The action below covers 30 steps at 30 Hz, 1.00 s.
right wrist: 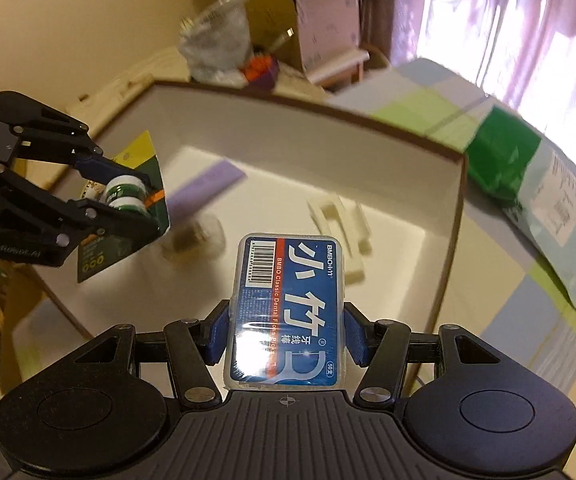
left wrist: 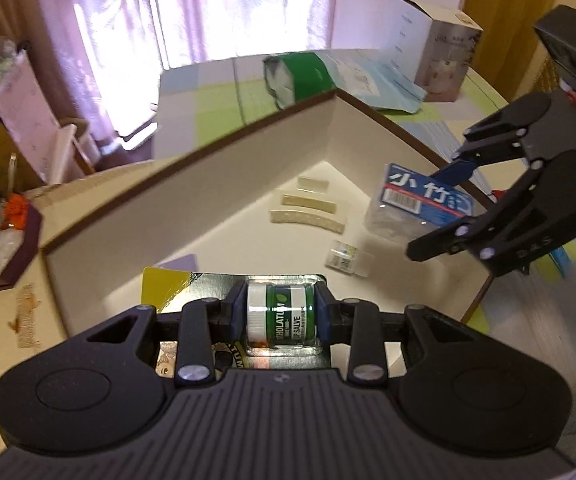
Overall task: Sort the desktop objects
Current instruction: 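Carry the floss box and ointment card over the brown box, then lower both items into the box and open both tools to release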
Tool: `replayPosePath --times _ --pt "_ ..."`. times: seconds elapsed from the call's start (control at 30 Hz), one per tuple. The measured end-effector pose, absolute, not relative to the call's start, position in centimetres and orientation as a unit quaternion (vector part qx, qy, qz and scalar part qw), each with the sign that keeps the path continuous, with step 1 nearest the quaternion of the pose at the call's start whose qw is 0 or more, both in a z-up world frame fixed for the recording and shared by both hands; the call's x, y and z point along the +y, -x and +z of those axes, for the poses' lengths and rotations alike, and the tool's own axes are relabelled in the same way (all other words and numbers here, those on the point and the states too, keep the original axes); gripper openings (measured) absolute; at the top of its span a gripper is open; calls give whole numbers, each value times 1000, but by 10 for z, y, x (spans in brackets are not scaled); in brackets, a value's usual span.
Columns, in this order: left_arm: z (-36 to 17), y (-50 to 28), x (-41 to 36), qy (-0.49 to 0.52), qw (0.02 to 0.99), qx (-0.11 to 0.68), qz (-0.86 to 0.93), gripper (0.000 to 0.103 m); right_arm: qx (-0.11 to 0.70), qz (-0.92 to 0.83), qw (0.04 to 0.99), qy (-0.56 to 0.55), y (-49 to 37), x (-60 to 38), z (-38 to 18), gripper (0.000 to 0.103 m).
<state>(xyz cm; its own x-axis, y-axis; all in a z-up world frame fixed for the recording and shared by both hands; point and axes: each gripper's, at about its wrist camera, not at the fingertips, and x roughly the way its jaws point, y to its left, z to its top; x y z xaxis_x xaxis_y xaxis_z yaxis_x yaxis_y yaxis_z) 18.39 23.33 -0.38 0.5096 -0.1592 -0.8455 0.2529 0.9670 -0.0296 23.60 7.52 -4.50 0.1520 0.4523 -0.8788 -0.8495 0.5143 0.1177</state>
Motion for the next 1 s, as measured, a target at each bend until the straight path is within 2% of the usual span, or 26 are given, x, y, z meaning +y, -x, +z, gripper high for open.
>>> replayPosePath --times 0.57,1.0 --pt "-62 -214 198 -49 824 540 -165 31 476 447 707 271 -237 75 -65 59" --pt "-66 -210 211 -52 820 554 -131 32 491 455 677 306 -233 90 -68 59"
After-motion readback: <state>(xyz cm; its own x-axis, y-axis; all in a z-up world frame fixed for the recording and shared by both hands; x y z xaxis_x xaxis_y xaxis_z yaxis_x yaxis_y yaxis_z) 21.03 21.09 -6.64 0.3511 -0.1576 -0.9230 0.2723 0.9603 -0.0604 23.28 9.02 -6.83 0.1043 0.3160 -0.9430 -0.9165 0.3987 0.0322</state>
